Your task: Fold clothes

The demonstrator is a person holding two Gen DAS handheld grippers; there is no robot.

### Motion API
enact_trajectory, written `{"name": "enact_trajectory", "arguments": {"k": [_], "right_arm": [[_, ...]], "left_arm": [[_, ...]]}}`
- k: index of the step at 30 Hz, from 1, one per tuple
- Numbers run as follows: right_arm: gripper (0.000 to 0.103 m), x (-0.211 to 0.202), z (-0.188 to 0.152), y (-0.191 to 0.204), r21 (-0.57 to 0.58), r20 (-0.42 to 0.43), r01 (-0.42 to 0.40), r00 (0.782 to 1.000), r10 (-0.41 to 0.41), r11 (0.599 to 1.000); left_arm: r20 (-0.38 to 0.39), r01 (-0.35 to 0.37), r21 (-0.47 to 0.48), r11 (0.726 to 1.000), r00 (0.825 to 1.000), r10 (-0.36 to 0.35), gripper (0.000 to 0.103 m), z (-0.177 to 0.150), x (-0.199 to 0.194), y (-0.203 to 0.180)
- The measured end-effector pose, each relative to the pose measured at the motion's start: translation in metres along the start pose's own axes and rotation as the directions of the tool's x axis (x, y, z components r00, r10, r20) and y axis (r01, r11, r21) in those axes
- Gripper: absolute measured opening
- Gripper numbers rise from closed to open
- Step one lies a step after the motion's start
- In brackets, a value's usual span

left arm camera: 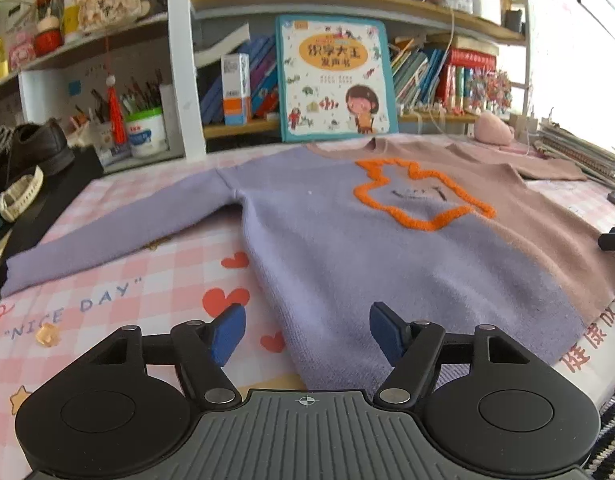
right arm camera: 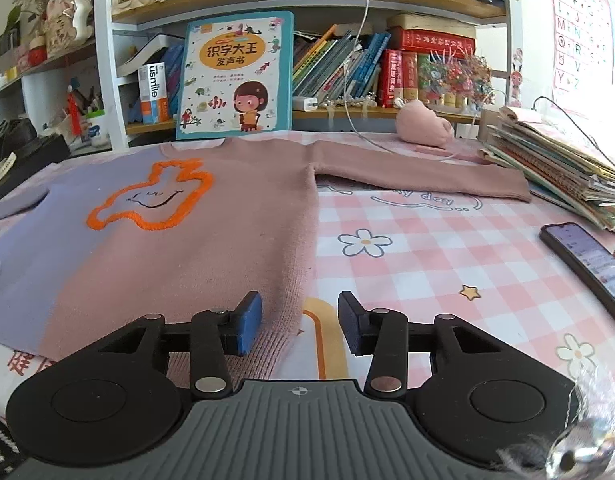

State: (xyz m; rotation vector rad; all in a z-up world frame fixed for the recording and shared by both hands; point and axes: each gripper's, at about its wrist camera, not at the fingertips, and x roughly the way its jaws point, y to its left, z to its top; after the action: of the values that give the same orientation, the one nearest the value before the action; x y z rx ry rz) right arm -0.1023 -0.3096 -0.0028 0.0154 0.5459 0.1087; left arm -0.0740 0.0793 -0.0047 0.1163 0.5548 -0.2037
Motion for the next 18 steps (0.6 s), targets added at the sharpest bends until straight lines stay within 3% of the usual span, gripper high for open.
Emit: {"name": "enact_trajectory", "arguments": {"k": [5, 18], "right_arm": [[0.051, -0.012, 0.004, 0.006, -0.016, 0.004, 0.023, 1.0, -0.023, 1.0], [0.06, -0.009, 0.038, 0.052, -0.053, 0.041, -0.026, 0.999, 0.029, 0.998]], "left_arm": [[0.054, -0.012, 0.033, 0.999, 0.999, 0.01, 0.08, 0.0, -0.007, -0.005], [0.129, -0.002, -0.003, 1.0, 0.992, 0.002, 0.084, 0.001, -0.012, 0.007]]}}
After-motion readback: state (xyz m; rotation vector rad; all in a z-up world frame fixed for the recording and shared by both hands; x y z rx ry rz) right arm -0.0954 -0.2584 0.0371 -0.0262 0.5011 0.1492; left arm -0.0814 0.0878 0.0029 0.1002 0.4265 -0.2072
